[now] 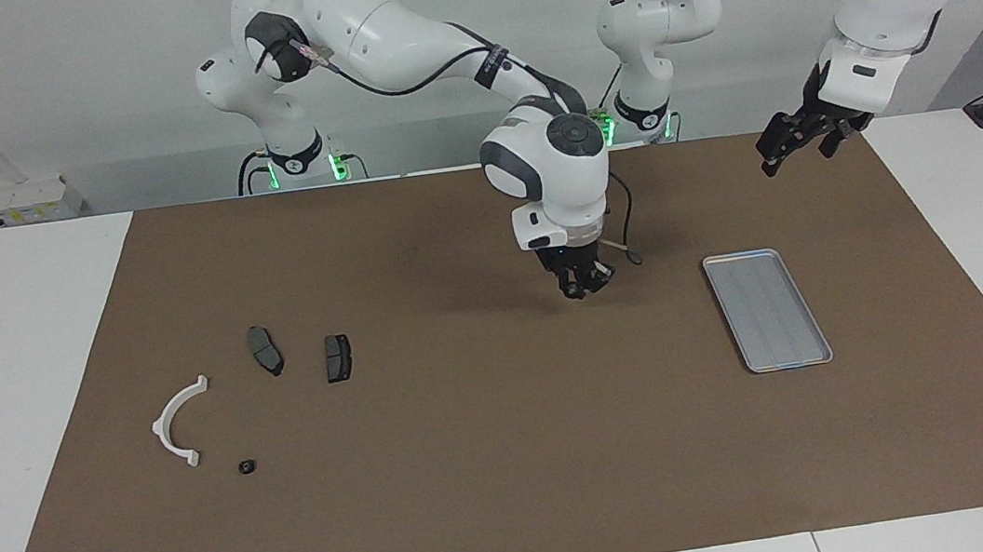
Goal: Pick bearing gear from pile to tray
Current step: 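Carry the bearing with the right gripper to the table center and lower it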
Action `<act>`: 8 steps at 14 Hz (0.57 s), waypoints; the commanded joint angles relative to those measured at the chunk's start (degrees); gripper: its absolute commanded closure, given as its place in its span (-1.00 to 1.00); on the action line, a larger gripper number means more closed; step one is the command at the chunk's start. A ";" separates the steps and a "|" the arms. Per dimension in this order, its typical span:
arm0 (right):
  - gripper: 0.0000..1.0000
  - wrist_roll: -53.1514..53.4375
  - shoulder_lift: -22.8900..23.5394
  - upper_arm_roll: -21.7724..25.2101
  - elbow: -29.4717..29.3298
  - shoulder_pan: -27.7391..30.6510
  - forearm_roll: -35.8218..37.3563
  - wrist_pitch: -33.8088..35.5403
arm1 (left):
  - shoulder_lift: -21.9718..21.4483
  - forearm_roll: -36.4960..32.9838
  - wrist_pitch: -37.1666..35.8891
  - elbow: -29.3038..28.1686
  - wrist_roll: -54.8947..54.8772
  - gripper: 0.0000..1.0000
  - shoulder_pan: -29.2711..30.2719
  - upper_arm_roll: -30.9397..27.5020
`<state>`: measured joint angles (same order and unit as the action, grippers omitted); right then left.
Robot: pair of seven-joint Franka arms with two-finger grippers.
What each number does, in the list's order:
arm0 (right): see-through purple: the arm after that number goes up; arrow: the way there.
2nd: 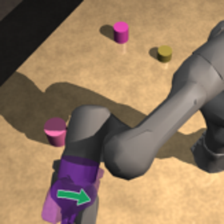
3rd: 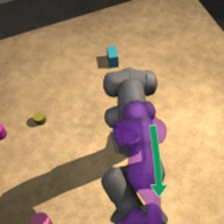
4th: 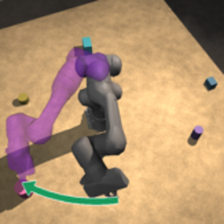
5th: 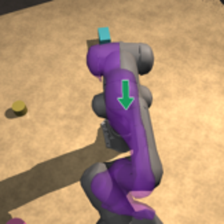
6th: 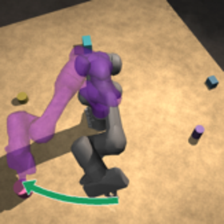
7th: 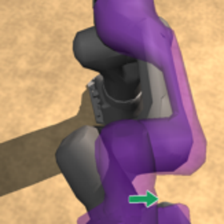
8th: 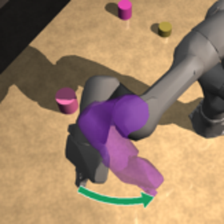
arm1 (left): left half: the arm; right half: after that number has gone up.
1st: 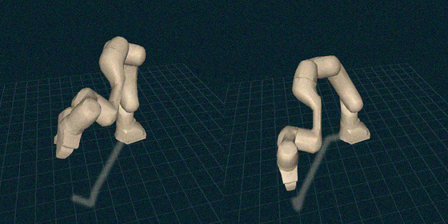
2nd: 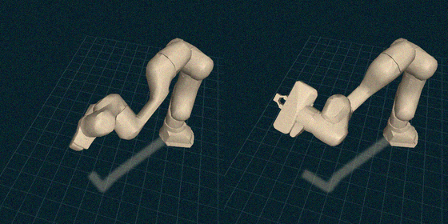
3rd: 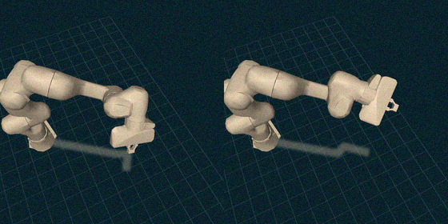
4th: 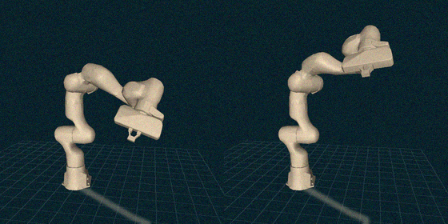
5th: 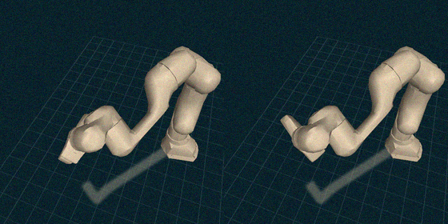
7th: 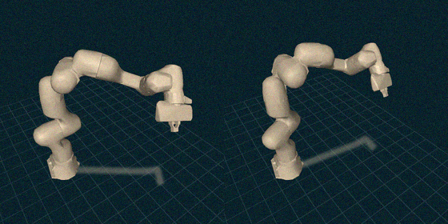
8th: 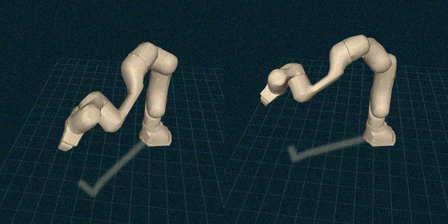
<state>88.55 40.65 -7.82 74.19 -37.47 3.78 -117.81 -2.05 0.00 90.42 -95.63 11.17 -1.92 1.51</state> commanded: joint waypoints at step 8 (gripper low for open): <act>0.66 1.53 1.62 -0.09 4.65 0.56 1.93 -6.82 | -1.20 -0.09 -0.43 -0.87 -0.18 -1.00 0.33 0.25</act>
<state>88.55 42.41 -7.64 77.85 -37.22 4.37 -123.57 -2.05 0.00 90.29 -95.63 11.17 -1.92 1.51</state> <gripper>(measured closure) 0.652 0.000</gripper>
